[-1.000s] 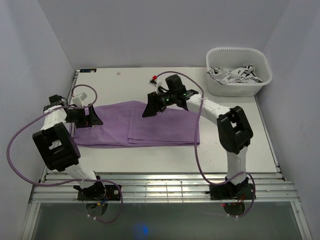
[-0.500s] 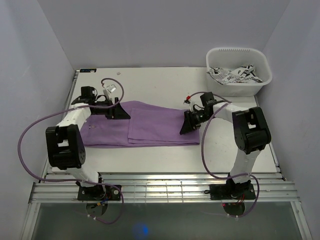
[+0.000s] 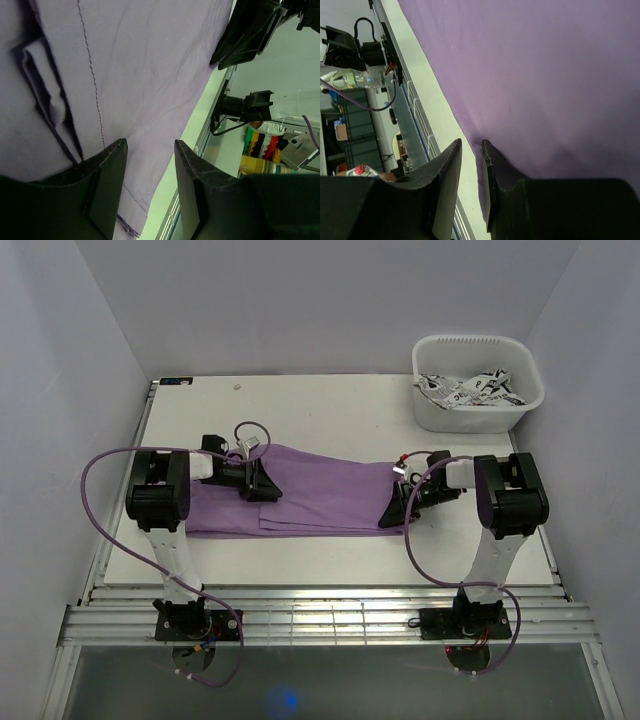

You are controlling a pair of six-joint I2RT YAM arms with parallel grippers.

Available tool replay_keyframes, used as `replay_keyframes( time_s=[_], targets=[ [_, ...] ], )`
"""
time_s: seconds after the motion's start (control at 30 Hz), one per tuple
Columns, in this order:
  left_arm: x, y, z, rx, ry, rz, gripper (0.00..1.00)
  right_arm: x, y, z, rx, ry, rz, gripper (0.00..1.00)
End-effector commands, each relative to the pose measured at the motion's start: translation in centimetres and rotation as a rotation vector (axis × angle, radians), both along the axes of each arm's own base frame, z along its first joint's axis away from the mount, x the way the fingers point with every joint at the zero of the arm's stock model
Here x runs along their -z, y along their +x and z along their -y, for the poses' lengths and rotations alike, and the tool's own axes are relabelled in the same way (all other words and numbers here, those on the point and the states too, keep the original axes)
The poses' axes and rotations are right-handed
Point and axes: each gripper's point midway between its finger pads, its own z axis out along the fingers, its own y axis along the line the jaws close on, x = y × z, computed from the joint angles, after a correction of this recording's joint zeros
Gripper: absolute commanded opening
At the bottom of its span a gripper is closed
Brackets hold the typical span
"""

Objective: Fold and stack the trousers
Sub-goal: Fold the trousers

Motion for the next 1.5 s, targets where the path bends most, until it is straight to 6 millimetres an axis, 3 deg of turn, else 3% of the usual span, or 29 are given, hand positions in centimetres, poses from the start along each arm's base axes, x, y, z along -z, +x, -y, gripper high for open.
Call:
replay_keyframes(
  time_s=[0.0, 0.13, 0.17, 0.23, 0.33, 0.37, 0.47, 0.53, 0.57, 0.73, 0.77, 1.0, 1.2, 1.3, 1.33, 1.4, 1.43, 1.47],
  targets=[
    [1.0, 0.8, 0.0, -0.003, 0.049, 0.028, 0.54, 1.8, -0.3, 3.2, 0.024, -0.137, 0.037, 0.29],
    [-1.2, -0.9, 1.8, 0.072, 0.031, 0.105, 0.62, -0.5, 1.1, 4.5, 0.029, -0.176, 0.119, 0.31],
    [-2.0, -1.4, 2.5, 0.098, 0.029, 0.138, 0.70, -2.0, 1.5, 5.2, 0.054, -0.174, 0.147, 0.32],
    [-4.8, -1.4, 2.6, 0.099, 0.028, 0.224, 0.77, -3.8, 2.3, 6.5, 0.104, -0.183, 0.184, 0.38],
    [-8.2, -0.7, 2.1, 0.087, 0.067, 0.343, 0.86, -6.0, 3.1, 8.9, 0.174, -0.243, 0.257, 0.54],
    [-8.8, -0.4, 1.7, 0.080, 0.087, 0.372, 0.89, -6.6, 3.4, 9.7, 0.202, -0.271, 0.289, 0.65],
    [-10.5, 0.8, -0.5, 0.013, 0.137, 0.422, 0.97, -5.5, 4.1, 10.9, 0.240, -0.359, 0.301, 0.69],
    [-11.0, 1.5, -2.0, -0.030, 0.146, 0.399, 0.98, -4.8, 4.9, 11.0, 0.262, -0.357, 0.293, 0.71],
    [-11.4, 2.2, -4.1, -0.085, 0.134, 0.378, 0.98, -3.8, 5.2, 10.9, 0.265, -0.349, 0.258, 0.71],
    [-12.2, 3.0, -9.6, -0.200, 0.139, 0.342, 0.98, -2.0, 7.6, 9.7, 0.300, -0.252, 0.190, 0.71],
    [-12.8, 3.3, -11.2, -0.228, 0.158, 0.373, 0.98, -1.2, 7.5, 9.4, 0.309, -0.242, 0.153, 0.71],
    [-12.8, 2.7, -16.5, -0.324, 0.245, 0.375, 0.98, 0.6, 7.5, 6.2, 0.279, -0.179, 0.121, 0.71],
    [-12.7, 2.8, -19.9, -0.382, 0.287, 0.348, 0.98, 1.7, 7.6, 5.5, 0.273, -0.219, 0.099, 0.62],
    [-12.8, 3.1, -20.7, -0.396, 0.295, 0.343, 0.98, 1.8, 7.8, 5.7, 0.274, -0.234, 0.108, 0.44],
    [-13.1, 3.3, -21.0, -0.401, 0.299, 0.348, 0.98, 1.6, 7.8, 5.7, 0.271, -0.234, 0.116, 0.31],
    [-13.0, 3.4, -21.6, -0.415, 0.313, 0.349, 0.98, 1.3, 7.6, 6.0, 0.267, -0.242, 0.125, 0.14],
    [-12.8, 3.2, -21.7, -0.416, 0.318, 0.346, 0.98, 0.9, 7.3, 6.4, 0.259, -0.251, 0.138, 0.08],
    [-12.8, 3.2, -22.3, -0.432, 0.334, 0.358, 0.98, 0.6, 7.1, 6.8, 0.258, -0.257, 0.143, 0.08]
  ],
)
